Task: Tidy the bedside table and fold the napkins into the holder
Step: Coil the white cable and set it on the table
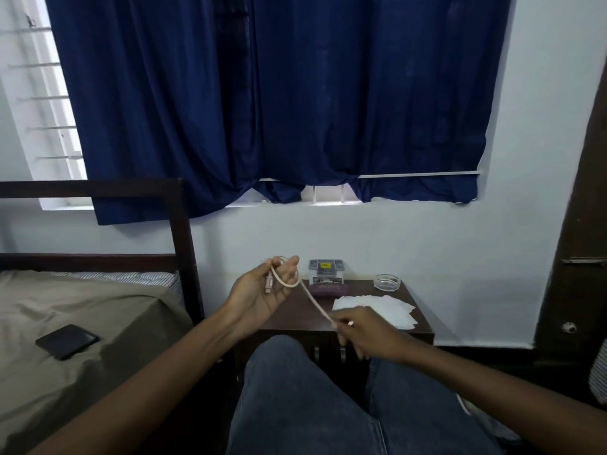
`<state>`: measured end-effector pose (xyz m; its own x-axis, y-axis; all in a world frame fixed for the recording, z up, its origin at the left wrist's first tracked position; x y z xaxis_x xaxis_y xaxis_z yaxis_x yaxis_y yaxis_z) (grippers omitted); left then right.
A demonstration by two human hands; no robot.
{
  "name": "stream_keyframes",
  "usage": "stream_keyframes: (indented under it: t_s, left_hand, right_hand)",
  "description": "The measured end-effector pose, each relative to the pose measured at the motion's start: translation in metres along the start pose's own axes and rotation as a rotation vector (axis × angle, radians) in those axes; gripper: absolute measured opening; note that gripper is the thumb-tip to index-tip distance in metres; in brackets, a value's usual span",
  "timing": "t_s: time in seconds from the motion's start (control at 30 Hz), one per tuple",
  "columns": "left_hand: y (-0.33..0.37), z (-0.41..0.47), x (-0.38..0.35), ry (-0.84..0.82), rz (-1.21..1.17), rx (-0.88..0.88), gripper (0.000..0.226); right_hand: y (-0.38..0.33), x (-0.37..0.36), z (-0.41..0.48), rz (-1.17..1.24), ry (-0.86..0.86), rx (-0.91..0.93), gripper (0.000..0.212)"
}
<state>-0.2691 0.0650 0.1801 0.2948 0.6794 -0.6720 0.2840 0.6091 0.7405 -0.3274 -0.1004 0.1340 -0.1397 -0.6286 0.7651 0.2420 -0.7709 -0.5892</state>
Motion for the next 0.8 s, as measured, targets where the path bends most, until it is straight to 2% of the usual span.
stream_keyframes:
  t_s: [0.1,0.2,0.3,0.37,0.5,0.63,0.7,0.8]
  left_hand:
    - [0.011,0.005,0.013,0.014,0.017,-0.102,0.03]
    - [0.011,0.013,0.024,0.088,0.191,-0.2,0.029]
    - [-0.002,0.014,0.02,0.075,0.488,-0.294,0.024]
    - [-0.011,0.011,0.014,-0.01,0.728,-0.35,0.023]
    - [-0.025,0.004,0.006,-0.155,1.05,-0.409,0.026]
    - [-0.044,-0.008,-0.005,-0.287,0.974,-0.152,0.027]
    - [-0.049,-0.013,-0.012,-0.305,0.953,-0.099,0.029]
    - [-0.049,-0.014,-0.017,-0.306,0.695,-0.008,0.028]
  right_hand:
    - [-0.013,-0.017,-0.013,-0.139,-0.155,0.075,0.023]
    - [-0.034,-0.018,-0.023,-0.264,-0.182,0.21,0.033]
    - [-0.052,-0.007,-0.026,-0.409,-0.122,0.318,0.022]
    - [-0.062,0.006,-0.024,-0.445,-0.036,0.354,0.02]
    - [-0.073,0.039,-0.014,-0.305,0.183,0.42,0.026]
    - [-0.062,0.07,-0.004,-0.127,0.348,0.292,0.008]
    - [-0.053,0.079,-0.001,-0.024,0.363,0.235,0.006]
    - [-0.04,0.085,0.003,0.082,0.364,0.174,0.01]
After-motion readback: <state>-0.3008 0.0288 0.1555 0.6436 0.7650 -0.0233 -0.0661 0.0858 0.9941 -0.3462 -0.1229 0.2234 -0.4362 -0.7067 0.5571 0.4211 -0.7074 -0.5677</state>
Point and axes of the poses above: each hand's wrist, its own z-axis towards the middle knuckle, its own x-axis out of the back of the hand, y = z × x, the point moved 4 cm from there along z, towards the middle knuckle, and after that the axes turned 6 degrees about y, right-handed, at the moved point
